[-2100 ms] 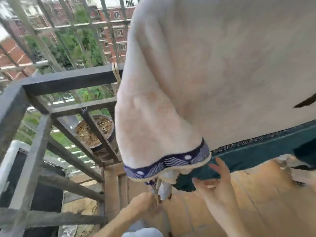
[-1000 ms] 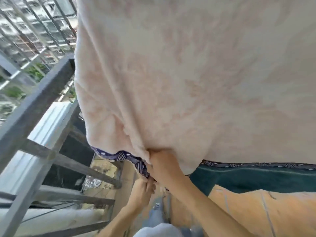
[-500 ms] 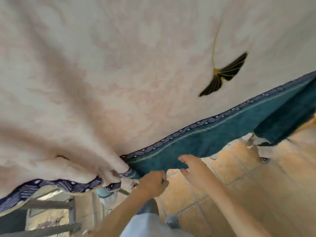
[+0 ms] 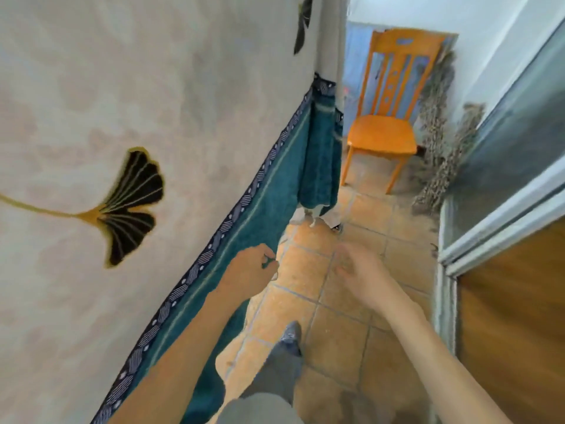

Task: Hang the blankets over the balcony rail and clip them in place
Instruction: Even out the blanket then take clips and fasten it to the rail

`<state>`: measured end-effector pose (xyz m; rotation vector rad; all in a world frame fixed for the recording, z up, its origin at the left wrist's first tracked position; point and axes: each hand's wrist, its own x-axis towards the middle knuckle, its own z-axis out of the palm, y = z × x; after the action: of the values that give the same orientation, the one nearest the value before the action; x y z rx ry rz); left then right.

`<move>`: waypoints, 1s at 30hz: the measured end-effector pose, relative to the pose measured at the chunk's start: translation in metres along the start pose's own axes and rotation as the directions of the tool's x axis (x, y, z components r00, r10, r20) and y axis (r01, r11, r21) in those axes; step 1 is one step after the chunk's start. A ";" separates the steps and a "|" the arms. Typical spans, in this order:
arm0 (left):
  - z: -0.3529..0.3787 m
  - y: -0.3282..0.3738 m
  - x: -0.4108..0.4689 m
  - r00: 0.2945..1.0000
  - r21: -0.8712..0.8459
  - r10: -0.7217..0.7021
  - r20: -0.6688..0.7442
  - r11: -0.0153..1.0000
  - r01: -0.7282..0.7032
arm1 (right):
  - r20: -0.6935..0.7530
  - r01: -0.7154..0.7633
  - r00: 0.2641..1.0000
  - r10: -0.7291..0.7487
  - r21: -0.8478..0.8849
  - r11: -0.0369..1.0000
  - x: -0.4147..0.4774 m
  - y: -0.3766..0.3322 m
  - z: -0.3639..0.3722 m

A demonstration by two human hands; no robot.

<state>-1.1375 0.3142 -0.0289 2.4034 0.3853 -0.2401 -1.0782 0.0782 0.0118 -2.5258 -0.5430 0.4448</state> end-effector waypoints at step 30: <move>0.013 0.266 0.500 0.961 -0.075 0.202 0.187 0.979 -0.191 | -0.258 -0.193 0.940 0.225 0.142 0.971 0.378 0.217 -0.241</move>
<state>-0.5798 0.2187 -0.0143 2.3177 0.0619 -0.3646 -0.5897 -0.0196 0.0129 -2.4866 -0.1395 0.1902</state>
